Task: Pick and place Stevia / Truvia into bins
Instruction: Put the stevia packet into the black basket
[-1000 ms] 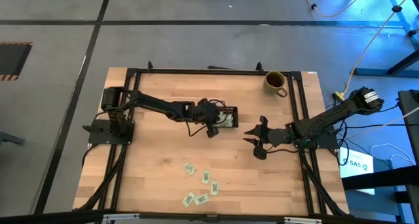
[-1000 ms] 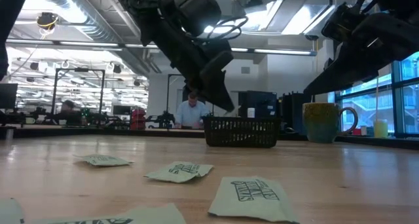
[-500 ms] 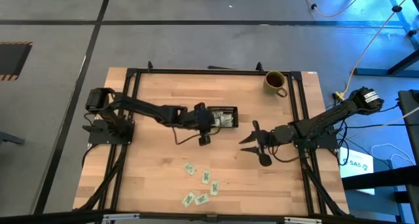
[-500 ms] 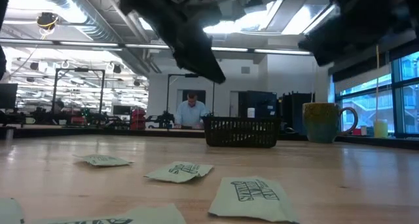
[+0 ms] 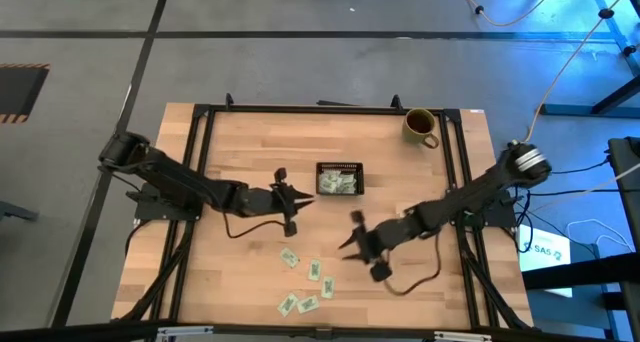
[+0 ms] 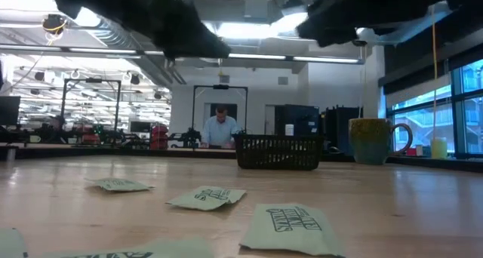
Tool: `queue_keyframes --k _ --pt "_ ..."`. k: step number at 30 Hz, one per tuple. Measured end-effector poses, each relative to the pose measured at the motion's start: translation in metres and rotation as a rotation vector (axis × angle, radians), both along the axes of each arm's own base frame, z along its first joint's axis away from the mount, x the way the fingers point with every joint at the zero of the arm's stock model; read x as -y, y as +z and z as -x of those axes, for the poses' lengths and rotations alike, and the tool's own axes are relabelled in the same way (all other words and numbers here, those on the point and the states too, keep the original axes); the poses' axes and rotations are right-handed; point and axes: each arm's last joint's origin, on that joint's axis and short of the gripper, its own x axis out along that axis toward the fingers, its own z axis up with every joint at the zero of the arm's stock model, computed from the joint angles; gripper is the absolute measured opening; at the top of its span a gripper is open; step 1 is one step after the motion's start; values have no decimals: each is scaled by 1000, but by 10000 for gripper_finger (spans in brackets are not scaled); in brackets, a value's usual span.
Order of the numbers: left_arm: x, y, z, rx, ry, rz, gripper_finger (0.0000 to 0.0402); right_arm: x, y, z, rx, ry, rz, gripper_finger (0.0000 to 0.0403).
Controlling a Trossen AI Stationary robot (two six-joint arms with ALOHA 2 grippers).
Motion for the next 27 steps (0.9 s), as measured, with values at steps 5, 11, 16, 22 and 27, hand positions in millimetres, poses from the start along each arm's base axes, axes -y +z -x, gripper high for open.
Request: queue_keyframes --k 5,11,16,22,27 --pt "1 9 8 24 -42 27 39 -27 -24 -34 -73 47 43 131" --pt "4 11 9 33 -91 42 36 -50 -57 -59 -163 105 71 131" --pt "5 7 8 6 -98 38 40 -62 -73 -63 -263 123 95 131" --pt "5 6 9 -8 -97 35 37 -66 -76 -62 -283 119 89 131" --pt "5 6 9 -15 -93 32 37 -65 -78 -60 -316 108 92 131"
